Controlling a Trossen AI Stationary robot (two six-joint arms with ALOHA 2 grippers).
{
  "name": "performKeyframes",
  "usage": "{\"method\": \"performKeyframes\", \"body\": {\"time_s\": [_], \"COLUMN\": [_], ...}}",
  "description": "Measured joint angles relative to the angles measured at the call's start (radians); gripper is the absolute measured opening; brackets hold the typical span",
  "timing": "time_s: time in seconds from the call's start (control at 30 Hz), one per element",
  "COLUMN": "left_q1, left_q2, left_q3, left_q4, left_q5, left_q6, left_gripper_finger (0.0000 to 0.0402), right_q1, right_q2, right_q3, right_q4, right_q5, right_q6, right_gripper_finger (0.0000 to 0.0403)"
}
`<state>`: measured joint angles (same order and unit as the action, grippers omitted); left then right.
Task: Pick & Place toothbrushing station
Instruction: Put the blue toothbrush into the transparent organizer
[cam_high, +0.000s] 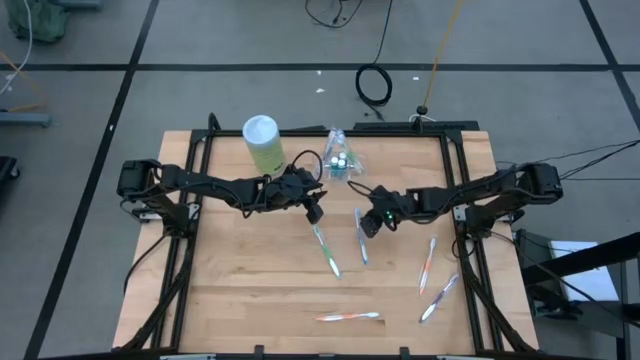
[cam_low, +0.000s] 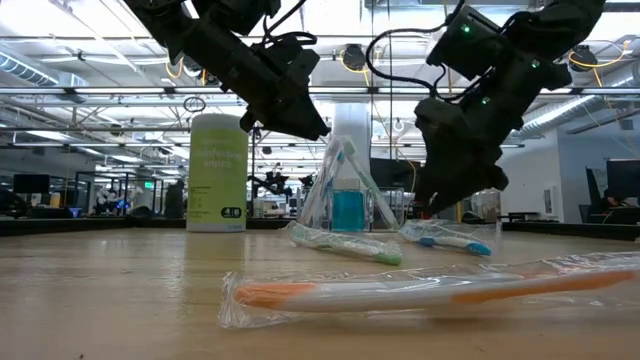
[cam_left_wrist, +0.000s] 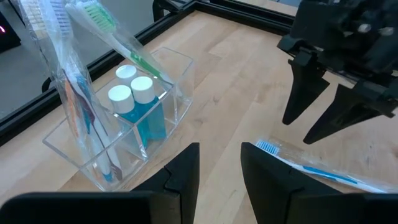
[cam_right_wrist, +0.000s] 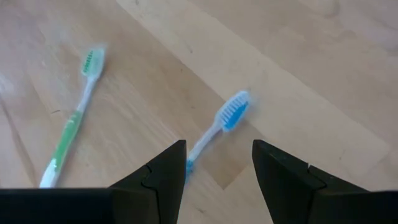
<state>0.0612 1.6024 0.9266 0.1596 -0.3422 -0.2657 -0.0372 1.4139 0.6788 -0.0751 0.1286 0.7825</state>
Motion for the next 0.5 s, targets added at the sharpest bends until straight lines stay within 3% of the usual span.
{"method": "performKeyframes", "body": {"time_s": [0.3,0.5], "left_q1": [0.0,0.0], "left_q2": [0.0,0.0], "left_q3": [0.0,0.0], "left_q4": [0.001,0.002], "left_q5": [0.0,0.0], "left_q6": [0.0,0.0], "left_gripper_finger": [0.0124,0.0124], "right_q1": [0.0,0.0], "right_q2": [0.0,0.056], "right_q3": [-0.115,-0.118], "right_q4": [0.263,0.275], "right_q5": [-0.003,-0.003], "right_q6": [0.045,0.062], "right_gripper_finger": [0.0176,0.0176]}}
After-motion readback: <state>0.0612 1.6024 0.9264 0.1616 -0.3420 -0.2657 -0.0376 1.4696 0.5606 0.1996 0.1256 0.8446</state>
